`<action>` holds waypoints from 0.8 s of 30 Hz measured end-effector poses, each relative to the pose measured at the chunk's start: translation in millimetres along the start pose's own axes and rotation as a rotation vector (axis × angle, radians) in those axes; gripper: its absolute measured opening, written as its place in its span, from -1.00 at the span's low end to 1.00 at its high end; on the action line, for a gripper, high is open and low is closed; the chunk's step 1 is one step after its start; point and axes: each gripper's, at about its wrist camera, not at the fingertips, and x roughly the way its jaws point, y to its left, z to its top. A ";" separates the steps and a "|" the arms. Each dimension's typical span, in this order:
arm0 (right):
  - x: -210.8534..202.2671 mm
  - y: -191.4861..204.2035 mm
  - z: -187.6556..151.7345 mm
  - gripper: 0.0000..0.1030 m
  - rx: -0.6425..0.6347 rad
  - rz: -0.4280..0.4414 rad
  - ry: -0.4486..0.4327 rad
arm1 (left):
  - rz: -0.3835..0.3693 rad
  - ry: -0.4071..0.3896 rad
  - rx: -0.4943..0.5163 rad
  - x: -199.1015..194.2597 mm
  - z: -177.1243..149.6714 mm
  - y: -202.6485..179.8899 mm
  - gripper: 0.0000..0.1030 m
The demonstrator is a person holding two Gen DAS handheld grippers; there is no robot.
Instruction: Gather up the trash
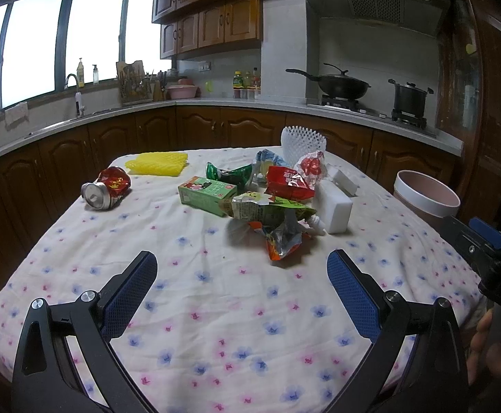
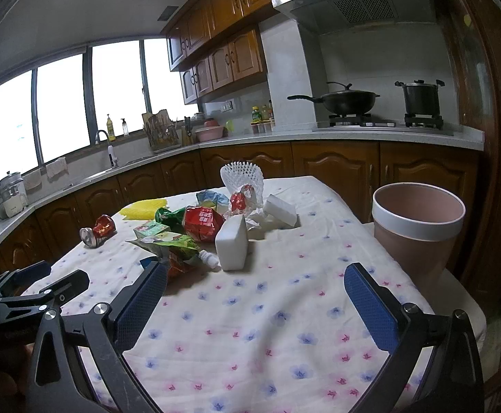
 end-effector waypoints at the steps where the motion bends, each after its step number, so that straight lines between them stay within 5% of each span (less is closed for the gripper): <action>1: 0.0 -0.1 0.0 1.00 0.000 0.000 -0.001 | -0.001 0.001 -0.001 0.2 -0.1 -0.1 0.97; 24: 2.9 1.1 -1.4 1.00 0.007 0.001 0.006 | -0.014 0.029 -0.008 15.2 -5.0 -0.3 0.97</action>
